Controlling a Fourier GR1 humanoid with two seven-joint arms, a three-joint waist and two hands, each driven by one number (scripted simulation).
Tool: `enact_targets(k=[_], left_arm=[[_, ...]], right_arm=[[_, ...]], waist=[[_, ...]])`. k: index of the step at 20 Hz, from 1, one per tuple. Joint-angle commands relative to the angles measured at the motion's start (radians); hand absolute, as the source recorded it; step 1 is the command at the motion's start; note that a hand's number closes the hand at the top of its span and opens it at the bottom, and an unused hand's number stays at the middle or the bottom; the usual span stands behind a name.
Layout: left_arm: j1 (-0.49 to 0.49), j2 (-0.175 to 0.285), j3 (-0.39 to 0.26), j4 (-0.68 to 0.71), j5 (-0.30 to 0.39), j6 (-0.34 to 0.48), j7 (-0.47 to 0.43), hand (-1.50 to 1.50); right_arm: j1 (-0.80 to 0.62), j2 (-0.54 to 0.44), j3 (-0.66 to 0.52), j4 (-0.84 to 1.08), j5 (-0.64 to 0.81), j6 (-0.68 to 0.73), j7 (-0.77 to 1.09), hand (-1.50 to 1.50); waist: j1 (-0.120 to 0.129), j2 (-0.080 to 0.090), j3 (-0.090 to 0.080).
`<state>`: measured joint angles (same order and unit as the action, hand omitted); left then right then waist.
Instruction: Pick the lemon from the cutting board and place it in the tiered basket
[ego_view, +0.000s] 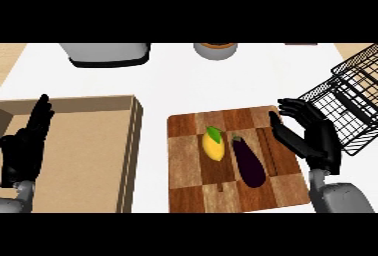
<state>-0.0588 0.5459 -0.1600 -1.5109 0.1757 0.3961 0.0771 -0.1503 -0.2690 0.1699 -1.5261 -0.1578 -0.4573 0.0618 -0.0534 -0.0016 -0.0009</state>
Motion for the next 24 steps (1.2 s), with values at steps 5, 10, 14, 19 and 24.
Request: enact_targets(k=[5,10,14,19,24], left_arm=[[-0.031,0.001,-0.021,0.040,-0.036,-0.070,-0.056,0.00],[-0.074,-0.017,-0.037,0.048,-0.050,-0.064,-0.025,0.00],[-0.075,-0.030,-0.068,0.029,-0.069,-0.067,-0.018,0.00],[-0.099,-0.035,-0.051,0.044,-0.058,-0.087,-0.013,0.00],[-0.093,-0.030,-0.022,0.084,-0.057,-0.121,-0.050,0.00]], right_arm=[[0.244,0.026,0.130,-0.191,0.316,-0.375,0.229,-1.50],[0.205,-0.203,0.222,-0.357,0.404,-0.143,0.582,-1.50],[0.126,-0.358,0.242,-0.410,0.389,0.082,0.775,-1.50],[-0.145,-0.376,0.225,-0.431,0.335,0.266,1.128,-1.50],[-0.348,-0.256,0.237,-0.299,0.353,0.312,1.285,-1.50]], waist=[[0.032,-0.002,-0.002],[0.033,-0.002,-0.007],[0.052,-0.001,-0.006],[0.080,0.003,-0.004],[0.076,0.004,-0.001]])
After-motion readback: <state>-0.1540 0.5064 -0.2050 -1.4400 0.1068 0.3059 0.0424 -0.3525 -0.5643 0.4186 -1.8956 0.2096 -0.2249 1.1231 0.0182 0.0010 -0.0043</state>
